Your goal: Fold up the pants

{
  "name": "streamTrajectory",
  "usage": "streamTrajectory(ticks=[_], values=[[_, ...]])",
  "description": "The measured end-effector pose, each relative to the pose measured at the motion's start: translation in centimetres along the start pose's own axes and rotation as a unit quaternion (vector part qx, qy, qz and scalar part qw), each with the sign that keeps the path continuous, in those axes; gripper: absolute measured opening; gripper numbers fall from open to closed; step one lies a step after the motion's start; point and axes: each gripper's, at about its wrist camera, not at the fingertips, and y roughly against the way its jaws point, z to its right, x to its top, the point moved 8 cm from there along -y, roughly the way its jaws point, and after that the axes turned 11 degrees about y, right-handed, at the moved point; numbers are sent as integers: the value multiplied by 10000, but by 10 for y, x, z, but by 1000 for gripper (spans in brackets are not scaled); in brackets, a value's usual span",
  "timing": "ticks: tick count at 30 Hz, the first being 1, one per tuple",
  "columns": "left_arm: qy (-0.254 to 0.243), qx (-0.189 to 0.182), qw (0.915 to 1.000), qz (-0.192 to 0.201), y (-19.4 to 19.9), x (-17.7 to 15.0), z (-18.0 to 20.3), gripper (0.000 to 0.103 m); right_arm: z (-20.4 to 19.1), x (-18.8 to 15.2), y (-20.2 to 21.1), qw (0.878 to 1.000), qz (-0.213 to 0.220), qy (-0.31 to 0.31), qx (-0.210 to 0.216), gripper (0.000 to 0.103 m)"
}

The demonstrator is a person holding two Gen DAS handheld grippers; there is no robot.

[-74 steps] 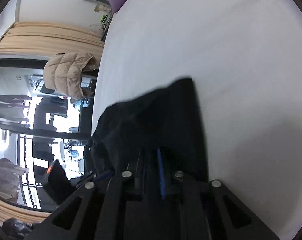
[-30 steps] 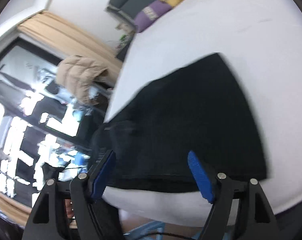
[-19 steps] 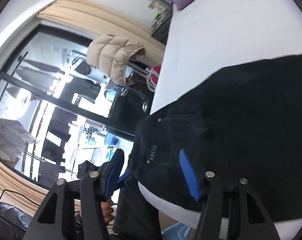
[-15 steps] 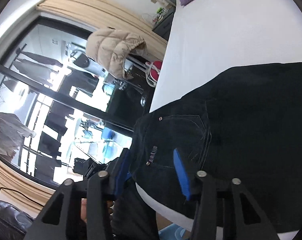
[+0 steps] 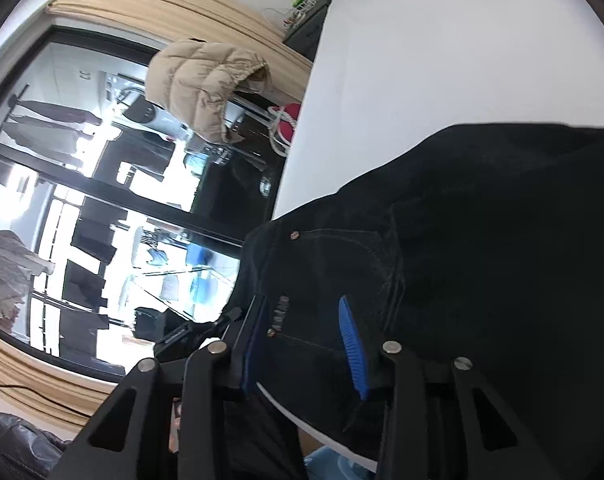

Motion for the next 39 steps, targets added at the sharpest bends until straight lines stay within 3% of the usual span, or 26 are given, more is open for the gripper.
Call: streamTrajectory(ticks=[5, 9, 12, 14, 22, 23, 24, 25, 26, 27, 28, 30, 33, 36, 39], values=[[-378, -30, 9992, 112, 6, -3, 15, 17, 9, 1, -18, 9975, -582, 69, -405, 33], [-1169, 138, 9925, 334, 14, -10, 50, 16, 26, -6, -43, 9911, -1084, -22, -771, 32], [-1712, 169, 9841, 432, 16, -21, 75, 16, 47, -14, -61, 9811, -1486, -115, -1233, 12], [-2060, 196, 9772, 468, 16, -28, 92, 15, 56, -18, -65, 9779, -1535, -188, -1409, 5], [-2812, 239, 9583, 441, -12, -63, 148, 15, 61, -24, -66, 9818, -1222, -201, -1437, 3], [-2888, 247, 9562, 422, -18, -68, 156, 15, 61, -24, -64, 9829, -1184, -187, -1401, 6], [-2996, 255, 9529, 395, -23, -73, 165, 15, 59, -21, -60, 9858, -1101, -240, -1242, 14], [-3116, 260, 9491, 369, -30, -79, 176, 15, 57, -14, -54, 9893, -971, -336, -1040, 36], [-3247, 263, 9448, 339, -35, -86, 185, 15, 53, -9, -43, 9930, -743, -413, -825, 50], [-3426, 262, 9386, 300, -44, -96, 198, 15, 52, 0, -28, 9955, -406, -442, -734, 71], [-3597, 264, 9323, 255, -50, -107, 208, 15, 51, 6, -17, 9966, -158, -466, -656, 78], [-4031, 290, 9146, 114, -68, -136, 226, 15, 51, 17, 4, 9976, 48, -637, -259, 78], [-4619, 347, 8862, -145, -101, -184, 246, 15, 42, 28, 18, 9968, -72, -684, 414, 80], [-5149, 464, 8549, -419, -134, -228, 249, 15, 25, 31, 30, 9937, -185, -418, 1025, 90], [-5473, 670, 8312, -717, -167, -261, 241, 15, 20, 33, 42, 9899, -105, -294, 1383, 92]])
